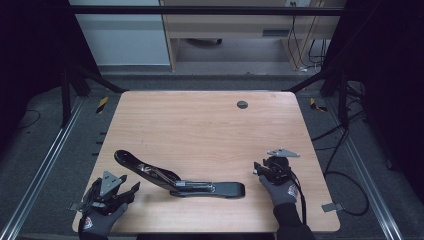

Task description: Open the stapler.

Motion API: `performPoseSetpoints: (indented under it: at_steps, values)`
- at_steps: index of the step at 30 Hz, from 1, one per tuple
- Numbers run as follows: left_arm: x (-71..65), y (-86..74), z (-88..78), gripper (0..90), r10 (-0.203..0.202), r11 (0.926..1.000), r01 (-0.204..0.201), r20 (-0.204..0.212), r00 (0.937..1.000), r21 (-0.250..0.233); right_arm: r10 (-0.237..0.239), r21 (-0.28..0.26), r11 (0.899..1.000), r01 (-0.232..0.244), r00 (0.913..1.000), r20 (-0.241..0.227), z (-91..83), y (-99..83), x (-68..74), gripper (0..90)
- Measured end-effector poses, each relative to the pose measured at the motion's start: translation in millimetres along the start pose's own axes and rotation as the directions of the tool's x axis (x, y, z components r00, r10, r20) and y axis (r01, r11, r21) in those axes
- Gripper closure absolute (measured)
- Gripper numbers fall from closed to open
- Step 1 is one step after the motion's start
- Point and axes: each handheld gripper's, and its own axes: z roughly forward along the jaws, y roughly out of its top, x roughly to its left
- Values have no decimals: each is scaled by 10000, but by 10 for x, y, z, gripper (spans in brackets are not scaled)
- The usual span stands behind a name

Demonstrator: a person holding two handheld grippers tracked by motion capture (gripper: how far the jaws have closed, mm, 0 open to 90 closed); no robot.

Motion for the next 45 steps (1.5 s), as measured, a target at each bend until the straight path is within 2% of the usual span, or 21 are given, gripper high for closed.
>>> performPoseSetpoints:
  at_steps: [5, 12, 18, 35, 41, 45]
  values:
    - [-5, -1, 7, 448, 69, 10000, -70, 94, 9999, 46, -19, 367, 9993, 10, 9997, 239, 94, -3, 25, 591]
    - [-2, -5, 14, 448, 22, 10000, -23, 88, 10000, 85, 181, 507, 9985, -194, 9995, 245, 154, -2, 27, 604]
    - [4, -10, 23, 447, 9, 9998, -10, 63, 10000, 182, 130, 717, 9973, -150, 9995, 288, 208, 0, 39, 637]
    - [6, -13, 30, 449, -60, 9996, 56, 148, 9999, 280, -43, 959, 9954, 7, 9993, 379, 221, -2, 64, 775]
    - [7, -13, 30, 449, -62, 9996, 57, 158, 9999, 283, -119, 1042, 9945, 86, 9995, 308, 217, 4, 61, 784]
    - [7, -14, 27, 449, -80, 9996, 76, 150, 9999, 275, -344, 1038, 9941, 324, 9992, 178, 183, 31, 76, 785]
